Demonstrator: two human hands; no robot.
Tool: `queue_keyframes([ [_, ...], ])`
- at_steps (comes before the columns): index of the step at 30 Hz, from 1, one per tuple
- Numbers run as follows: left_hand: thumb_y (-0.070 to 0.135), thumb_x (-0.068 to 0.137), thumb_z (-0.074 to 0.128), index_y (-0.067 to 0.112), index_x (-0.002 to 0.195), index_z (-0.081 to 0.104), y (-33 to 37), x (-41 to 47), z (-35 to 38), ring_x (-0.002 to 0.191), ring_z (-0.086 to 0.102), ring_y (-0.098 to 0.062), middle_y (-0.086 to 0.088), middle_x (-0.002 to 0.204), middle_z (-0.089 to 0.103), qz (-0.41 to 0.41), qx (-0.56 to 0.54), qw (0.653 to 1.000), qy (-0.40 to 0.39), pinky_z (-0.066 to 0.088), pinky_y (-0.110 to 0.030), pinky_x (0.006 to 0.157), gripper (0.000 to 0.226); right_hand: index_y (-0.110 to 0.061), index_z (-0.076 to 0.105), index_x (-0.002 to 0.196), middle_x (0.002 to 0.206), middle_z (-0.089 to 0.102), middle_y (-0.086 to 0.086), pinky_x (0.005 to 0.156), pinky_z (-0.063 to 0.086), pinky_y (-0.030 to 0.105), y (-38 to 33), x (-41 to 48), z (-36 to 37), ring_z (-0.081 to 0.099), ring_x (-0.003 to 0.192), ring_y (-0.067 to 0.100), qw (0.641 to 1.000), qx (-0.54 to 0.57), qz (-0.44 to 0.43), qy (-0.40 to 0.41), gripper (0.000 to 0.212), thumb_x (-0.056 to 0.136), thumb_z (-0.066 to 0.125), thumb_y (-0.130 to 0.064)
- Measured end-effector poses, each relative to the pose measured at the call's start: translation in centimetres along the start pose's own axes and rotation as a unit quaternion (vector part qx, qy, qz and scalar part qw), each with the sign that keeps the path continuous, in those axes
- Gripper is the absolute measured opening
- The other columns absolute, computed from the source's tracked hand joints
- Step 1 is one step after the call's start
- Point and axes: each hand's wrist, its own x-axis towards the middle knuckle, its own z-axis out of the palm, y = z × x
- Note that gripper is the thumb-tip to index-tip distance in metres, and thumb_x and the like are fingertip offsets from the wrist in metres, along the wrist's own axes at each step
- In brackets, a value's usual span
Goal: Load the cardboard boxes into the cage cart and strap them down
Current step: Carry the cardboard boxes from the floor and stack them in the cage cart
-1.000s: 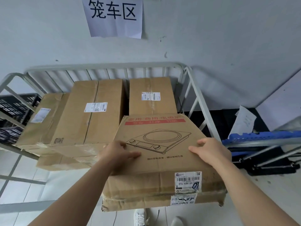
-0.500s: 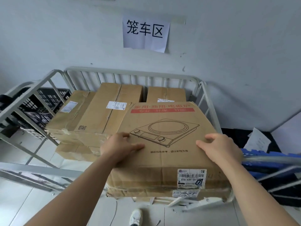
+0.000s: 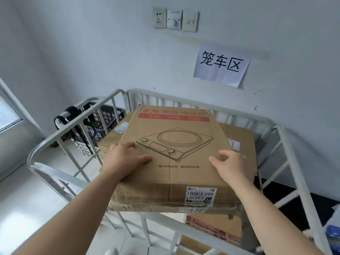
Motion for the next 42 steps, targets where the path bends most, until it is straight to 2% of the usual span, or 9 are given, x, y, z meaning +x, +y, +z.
queue_keyframes([
  [5,0.077,0.049,0.069,0.041,0.122,0.057,-7.1,6.6,-5.2,0.104,0.058,-0.025,-0.004,0.124,0.052,-0.019,0.000,1.000,0.022,0.051,-0.037,0.087,0.082,-0.040,0.060,0.120,0.123,0.056,0.001,0.081,0.051,0.035,-9.1,0.6,7.5,0.056,0.103,0.018,0.999,0.026,-0.012,-0.018,0.051,0.074,0.059,-0.063],
  [10,0.078,0.050,0.068,0.040,0.126,0.055,-14.0,15.0,-11.0,0.107,0.057,-0.024,-0.005,0.125,0.050,-0.003,0.059,0.998,0.022,0.045,-0.032,0.081,0.085,-0.039,0.060,0.119,0.124,0.058,-0.002,0.065,0.041,0.024,-18.1,0.2,15.8,0.057,0.095,0.018,0.998,0.057,0.021,-0.027,0.051,0.074,0.060,-0.062],
  [13,0.078,0.052,0.067,0.039,0.128,0.053,-16.8,19.8,-13.6,0.110,0.055,-0.023,-0.004,0.127,0.049,0.013,0.091,0.996,0.009,0.047,-0.034,0.084,0.088,-0.031,0.062,0.120,0.124,0.059,0.002,0.086,0.049,0.037,-22.2,0.0,20.3,0.057,0.106,0.021,0.991,0.120,0.055,-0.027,0.053,0.074,0.065,-0.056],
  [16,0.078,0.053,0.067,0.039,0.129,0.052,-18.5,23.8,-15.1,0.109,0.054,-0.025,-0.005,0.125,0.049,0.037,0.120,0.992,-0.001,0.047,-0.035,0.083,0.087,-0.032,0.060,0.122,0.126,0.057,0.002,0.084,0.049,0.039,-25.1,-0.4,23.4,0.056,0.108,0.021,0.988,0.125,0.089,-0.025,0.055,0.074,0.064,-0.057],
  [20,0.077,0.052,0.068,0.037,0.126,0.055,-19.8,27.6,-15.7,0.109,0.053,-0.027,-0.006,0.122,0.049,0.060,0.129,0.990,-0.013,0.045,-0.036,0.084,0.085,-0.032,0.058,0.126,0.130,0.054,0.004,0.091,0.045,0.041,-27.4,-0.1,26.3,0.050,0.113,0.018,0.984,0.132,0.117,-0.024,0.054,0.077,0.062,-0.055],
  [22,0.076,0.053,0.069,0.036,0.125,0.056,-20.4,29.1,-15.8,0.108,0.053,-0.027,-0.006,0.121,0.050,0.064,0.132,0.989,-0.014,0.044,-0.036,0.085,0.084,-0.036,0.057,0.126,0.127,0.055,0.001,0.088,0.048,0.039,-28.5,0.2,27.1,0.051,0.116,0.019,0.986,0.103,0.126,-0.024,0.054,0.077,0.058,-0.059],
  [29,0.075,0.055,0.069,0.036,0.123,0.057,-20.7,32.7,-14.9,0.114,0.050,-0.027,-0.007,0.127,0.047,0.074,0.142,0.987,-0.014,0.044,-0.037,0.087,0.079,-0.041,0.055,0.127,0.119,0.053,0.005,0.083,0.051,0.036,-30.4,2.3,29.2,0.059,0.096,0.024,0.985,0.089,0.145,-0.014,0.053,0.077,0.057,-0.060],
  [35,0.074,0.056,0.069,0.032,0.122,0.058,-17.2,35.8,-15.8,0.112,0.049,-0.030,-0.009,0.125,0.047,0.097,0.184,0.978,0.020,0.043,-0.040,0.087,0.079,-0.033,0.054,0.131,0.130,0.055,0.003,0.088,0.048,0.037,-30.5,5.5,30.0,0.053,0.114,0.020,0.981,0.150,0.121,-0.035,0.055,0.081,0.056,-0.058],
  [42,0.073,0.058,0.069,0.031,0.124,0.057,-15.4,39.0,-14.4,0.113,0.048,-0.027,-0.007,0.122,0.047,0.095,0.203,0.975,-0.002,0.042,-0.039,0.090,0.078,-0.023,0.053,0.135,0.136,0.053,0.006,0.096,0.044,0.035,-30.0,8.9,30.5,0.049,0.122,0.020,0.971,0.191,0.116,-0.085,0.056,0.085,0.060,-0.048],
])
